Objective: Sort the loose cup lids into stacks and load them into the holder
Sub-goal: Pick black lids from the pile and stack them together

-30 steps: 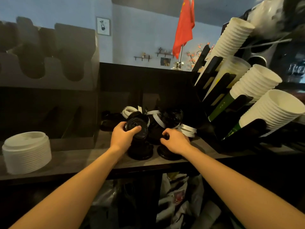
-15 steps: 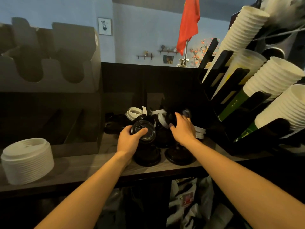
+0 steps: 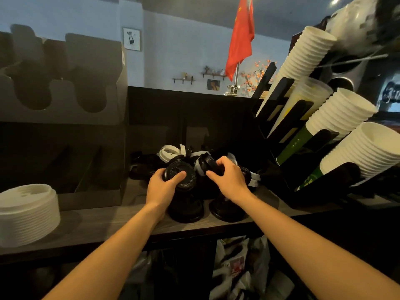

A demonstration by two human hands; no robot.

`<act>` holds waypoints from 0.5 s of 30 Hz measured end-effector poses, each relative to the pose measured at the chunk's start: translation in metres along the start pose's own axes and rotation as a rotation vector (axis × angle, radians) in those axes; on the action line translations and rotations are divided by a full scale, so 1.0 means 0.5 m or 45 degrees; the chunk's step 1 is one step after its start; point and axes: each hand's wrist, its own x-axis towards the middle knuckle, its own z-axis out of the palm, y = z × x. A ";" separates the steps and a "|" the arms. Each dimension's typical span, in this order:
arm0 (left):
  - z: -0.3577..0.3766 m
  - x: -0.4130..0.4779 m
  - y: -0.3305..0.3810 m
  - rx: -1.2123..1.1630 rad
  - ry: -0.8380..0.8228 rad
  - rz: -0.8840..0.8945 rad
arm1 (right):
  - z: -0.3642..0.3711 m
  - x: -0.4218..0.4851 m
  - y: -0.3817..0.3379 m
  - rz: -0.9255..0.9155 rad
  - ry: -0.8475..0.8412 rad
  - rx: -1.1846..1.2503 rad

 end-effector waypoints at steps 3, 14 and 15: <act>0.000 0.000 0.000 -0.003 0.013 0.002 | -0.019 -0.010 -0.021 0.030 -0.010 0.309; -0.004 0.000 -0.009 0.079 0.051 0.014 | 0.005 -0.033 -0.022 0.305 0.035 0.890; -0.003 0.000 -0.010 0.080 0.054 0.013 | 0.007 -0.034 -0.020 0.310 0.028 0.890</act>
